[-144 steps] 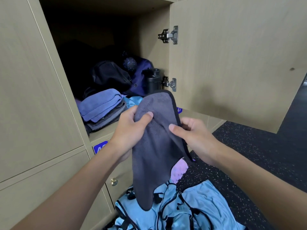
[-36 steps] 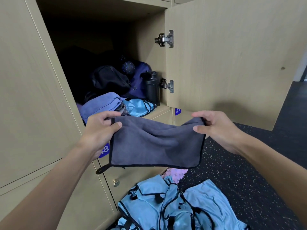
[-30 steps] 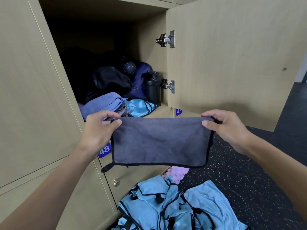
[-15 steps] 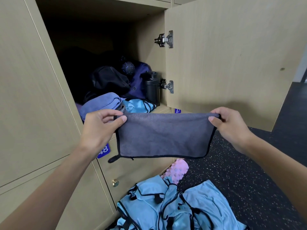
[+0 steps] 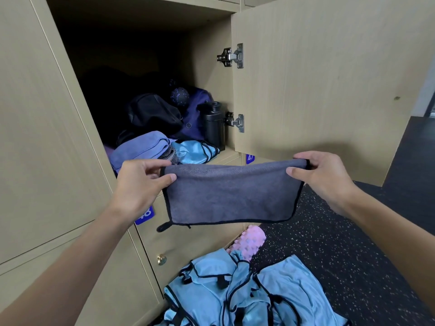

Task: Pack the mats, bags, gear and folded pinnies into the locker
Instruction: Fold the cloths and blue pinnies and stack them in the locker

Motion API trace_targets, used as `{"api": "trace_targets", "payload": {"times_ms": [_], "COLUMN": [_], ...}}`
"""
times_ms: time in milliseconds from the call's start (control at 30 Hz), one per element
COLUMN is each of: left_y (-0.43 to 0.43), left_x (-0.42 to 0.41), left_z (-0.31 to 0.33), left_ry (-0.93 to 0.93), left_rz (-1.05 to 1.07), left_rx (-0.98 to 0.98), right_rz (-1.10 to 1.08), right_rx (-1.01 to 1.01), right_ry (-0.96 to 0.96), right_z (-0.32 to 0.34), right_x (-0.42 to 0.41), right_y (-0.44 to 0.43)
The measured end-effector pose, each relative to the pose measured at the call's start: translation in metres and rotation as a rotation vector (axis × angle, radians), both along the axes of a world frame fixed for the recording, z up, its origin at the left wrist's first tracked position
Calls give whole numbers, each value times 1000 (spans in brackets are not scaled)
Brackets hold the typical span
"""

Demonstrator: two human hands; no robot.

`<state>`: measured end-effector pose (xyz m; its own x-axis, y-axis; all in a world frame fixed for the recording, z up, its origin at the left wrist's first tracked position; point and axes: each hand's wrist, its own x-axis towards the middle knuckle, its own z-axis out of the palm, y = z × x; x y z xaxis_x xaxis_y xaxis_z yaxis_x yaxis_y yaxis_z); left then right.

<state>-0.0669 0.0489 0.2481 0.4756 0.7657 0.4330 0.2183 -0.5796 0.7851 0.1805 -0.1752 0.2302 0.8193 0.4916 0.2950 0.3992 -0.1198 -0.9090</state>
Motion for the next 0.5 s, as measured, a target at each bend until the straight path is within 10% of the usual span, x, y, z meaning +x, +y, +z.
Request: {"api": "trace_targets", "payload": {"times_ms": [500], "left_y": [-19], "left_x": [17], "left_z": [-11], "left_ry": [36], "left_rz": [15], "left_rx": [-26], "right_rz": [107], "right_rx": [-228], "right_ry": [-109], "right_z": [2], "right_x": [-15], "right_y": [2]}}
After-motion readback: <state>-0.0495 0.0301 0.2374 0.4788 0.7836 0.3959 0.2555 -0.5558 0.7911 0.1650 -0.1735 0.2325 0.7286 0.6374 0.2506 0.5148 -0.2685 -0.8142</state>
